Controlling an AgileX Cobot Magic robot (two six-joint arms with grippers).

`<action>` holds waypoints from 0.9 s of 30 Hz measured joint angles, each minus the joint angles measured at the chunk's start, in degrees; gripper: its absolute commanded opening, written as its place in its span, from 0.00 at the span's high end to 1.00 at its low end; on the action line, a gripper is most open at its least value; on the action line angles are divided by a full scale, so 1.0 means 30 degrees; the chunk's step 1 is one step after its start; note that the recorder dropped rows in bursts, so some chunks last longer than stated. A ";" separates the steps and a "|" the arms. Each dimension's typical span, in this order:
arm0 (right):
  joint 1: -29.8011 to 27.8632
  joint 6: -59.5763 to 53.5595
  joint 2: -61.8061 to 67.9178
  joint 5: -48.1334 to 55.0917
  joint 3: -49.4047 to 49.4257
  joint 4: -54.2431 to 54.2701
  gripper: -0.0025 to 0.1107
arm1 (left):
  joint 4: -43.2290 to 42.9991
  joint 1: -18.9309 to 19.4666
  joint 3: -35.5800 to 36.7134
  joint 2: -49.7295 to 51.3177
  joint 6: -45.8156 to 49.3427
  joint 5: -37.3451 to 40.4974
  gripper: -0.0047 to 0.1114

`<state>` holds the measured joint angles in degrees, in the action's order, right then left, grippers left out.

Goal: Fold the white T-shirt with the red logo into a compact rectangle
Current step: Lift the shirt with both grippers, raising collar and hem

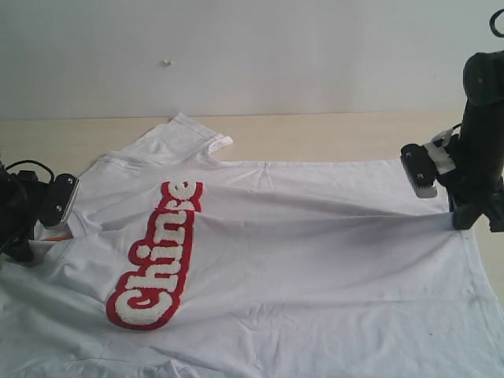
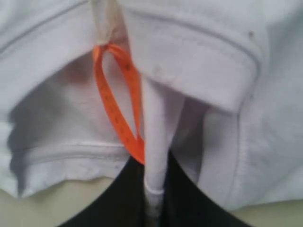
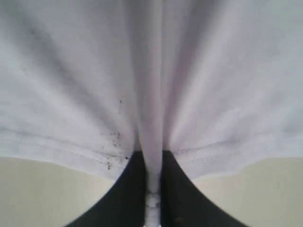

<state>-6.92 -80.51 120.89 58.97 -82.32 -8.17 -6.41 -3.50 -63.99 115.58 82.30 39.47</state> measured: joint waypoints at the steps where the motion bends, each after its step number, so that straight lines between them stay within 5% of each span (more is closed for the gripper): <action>1: 0.0087 0.0132 -0.0370 0.0000 0.0000 -0.0081 0.98 | -0.0111 0.0000 0.0041 -0.0201 -0.0404 -0.0103 0.96; 27: 0.0129 0.1270 -1.2366 0.0091 0.0032 0.3236 0.98 | -0.1257 0.0153 0.0314 -1.3293 -0.7874 -0.1701 0.96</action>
<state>-6.53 -76.70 83.79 59.25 -82.23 1.54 -10.18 -3.04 -63.04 75.70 58.67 34.36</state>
